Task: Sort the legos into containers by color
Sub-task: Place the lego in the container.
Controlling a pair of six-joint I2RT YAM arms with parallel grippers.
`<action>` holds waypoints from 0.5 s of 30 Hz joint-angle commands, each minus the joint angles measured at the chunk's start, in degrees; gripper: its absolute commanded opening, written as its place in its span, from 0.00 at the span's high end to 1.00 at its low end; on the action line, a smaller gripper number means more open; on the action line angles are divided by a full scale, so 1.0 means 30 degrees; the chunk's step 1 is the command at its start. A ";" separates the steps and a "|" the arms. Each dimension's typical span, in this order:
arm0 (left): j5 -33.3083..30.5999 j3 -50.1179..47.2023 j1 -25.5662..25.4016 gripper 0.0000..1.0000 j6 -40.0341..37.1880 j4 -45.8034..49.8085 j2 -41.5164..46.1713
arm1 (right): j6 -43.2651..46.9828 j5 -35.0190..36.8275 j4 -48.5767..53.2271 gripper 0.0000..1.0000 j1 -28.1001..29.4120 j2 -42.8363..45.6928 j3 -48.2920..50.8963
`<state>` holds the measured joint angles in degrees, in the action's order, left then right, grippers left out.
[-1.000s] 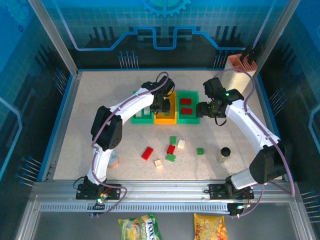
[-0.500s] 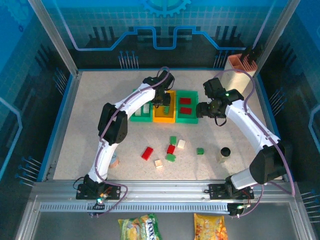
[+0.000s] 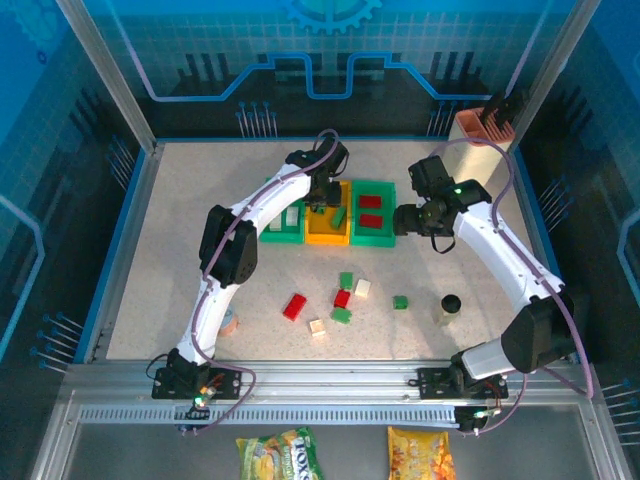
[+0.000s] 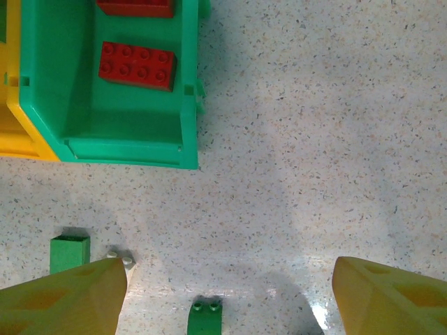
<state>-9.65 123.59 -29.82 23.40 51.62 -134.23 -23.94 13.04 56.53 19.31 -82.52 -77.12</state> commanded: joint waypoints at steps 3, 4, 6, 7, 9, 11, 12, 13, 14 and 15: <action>0.0283 -0.0966 -0.0337 0.54 -0.0243 0.0295 0.1836 | -0.0134 -0.0386 0.0433 0.22 -0.0241 0.0517 0.0594; 0.0412 -0.1289 -0.0344 0.54 -0.0187 0.0184 0.2143 | -0.0125 -0.0445 0.0404 0.22 -0.0214 0.0549 0.0698; 0.0812 -0.2274 -0.0463 0.54 0.0021 -0.0191 0.2923 | 0.0006 -0.0744 0.0298 0.22 -0.0168 0.0580 0.1005; 0.0937 -0.2769 -0.0536 0.54 0.0077 -0.0374 0.3304 | 0.0105 -0.0934 0.0194 0.22 -0.0113 0.0631 0.1188; 0.1045 -0.3848 -0.0684 0.54 0.0248 -0.0752 0.4192 | 0.0107 -0.1326 -0.0154 0.22 -0.0036 0.0884 0.1778; 0.1176 -0.4963 -0.0771 0.54 0.0468 -0.1097 0.5063 | 0.0025 -0.1627 -0.0374 0.22 0.0064 0.1020 0.2238; 0.1314 -0.5495 -0.0785 0.54 0.0584 -0.1298 0.5501 | -0.0060 -0.1737 -0.0436 0.22 0.0128 0.1020 0.2435; 0.1393 -0.6082 -0.0824 0.54 0.0677 -0.1456 0.5918 | -0.0118 -0.1812 -0.0471 0.22 0.0252 0.1021 0.2598; 0.1529 -0.6668 -0.0821 0.54 0.0774 -0.1670 0.6405 | -0.0232 -0.1823 -0.0523 0.23 0.0362 0.0973 0.2783; 0.1654 -0.7289 -0.0821 0.54 0.0842 -0.1927 0.6905 | -0.0371 -0.1841 -0.0561 0.23 0.0532 0.0932 0.2982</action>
<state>-6.83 105.51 -32.16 24.27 47.97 -118.39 -23.99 9.37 55.44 19.79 -80.82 -69.60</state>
